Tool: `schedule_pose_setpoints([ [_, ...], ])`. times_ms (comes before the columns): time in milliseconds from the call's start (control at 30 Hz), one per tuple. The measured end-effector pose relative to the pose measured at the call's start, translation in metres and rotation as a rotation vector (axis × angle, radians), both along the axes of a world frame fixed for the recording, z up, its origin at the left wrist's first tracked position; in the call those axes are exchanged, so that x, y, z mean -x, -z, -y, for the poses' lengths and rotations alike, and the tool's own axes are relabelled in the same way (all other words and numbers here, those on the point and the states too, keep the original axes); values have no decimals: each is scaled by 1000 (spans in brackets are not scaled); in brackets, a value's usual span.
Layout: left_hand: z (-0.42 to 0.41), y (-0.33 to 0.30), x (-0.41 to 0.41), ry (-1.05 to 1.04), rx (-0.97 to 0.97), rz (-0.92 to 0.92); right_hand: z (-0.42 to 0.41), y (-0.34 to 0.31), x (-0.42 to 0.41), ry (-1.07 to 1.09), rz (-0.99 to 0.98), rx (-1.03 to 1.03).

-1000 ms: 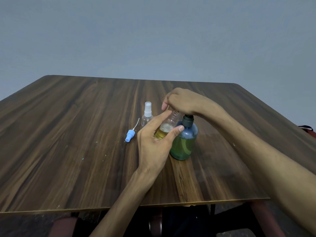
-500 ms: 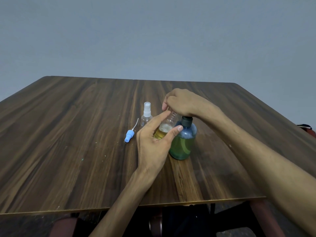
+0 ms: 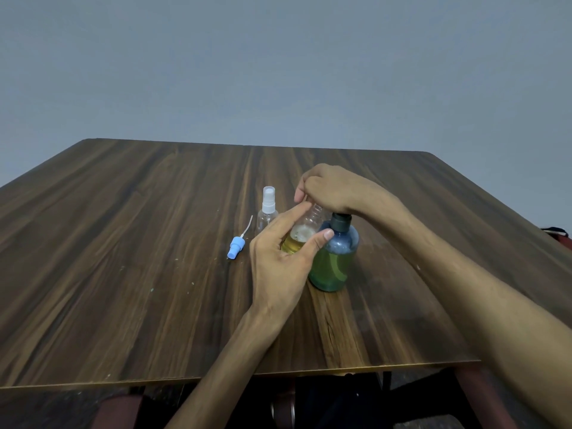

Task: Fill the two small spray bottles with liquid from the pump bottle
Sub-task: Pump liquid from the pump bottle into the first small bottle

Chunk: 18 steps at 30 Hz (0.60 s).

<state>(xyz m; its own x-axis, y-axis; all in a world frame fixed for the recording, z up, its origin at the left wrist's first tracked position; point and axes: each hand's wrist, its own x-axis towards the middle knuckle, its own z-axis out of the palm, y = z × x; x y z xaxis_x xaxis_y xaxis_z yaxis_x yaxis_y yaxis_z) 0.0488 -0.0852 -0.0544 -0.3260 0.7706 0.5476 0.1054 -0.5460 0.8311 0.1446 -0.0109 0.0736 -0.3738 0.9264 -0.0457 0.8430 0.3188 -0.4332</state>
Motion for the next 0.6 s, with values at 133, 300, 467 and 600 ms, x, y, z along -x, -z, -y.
schedule_pose_setpoints([
  [133,0,-1,-1,-1,-7,-1,1,-5,-1,7,-40,-19],
  [300,0,0,0,-5,-3,-5,3,-4,-1,-13,15,-18],
  [467,0,-1,-2,-13,1,-7,-2,-1,-1,-2,-26,-8],
  [600,0,1,-1,-18,-3,-2,-1,-3,-3,4,-32,-28],
])
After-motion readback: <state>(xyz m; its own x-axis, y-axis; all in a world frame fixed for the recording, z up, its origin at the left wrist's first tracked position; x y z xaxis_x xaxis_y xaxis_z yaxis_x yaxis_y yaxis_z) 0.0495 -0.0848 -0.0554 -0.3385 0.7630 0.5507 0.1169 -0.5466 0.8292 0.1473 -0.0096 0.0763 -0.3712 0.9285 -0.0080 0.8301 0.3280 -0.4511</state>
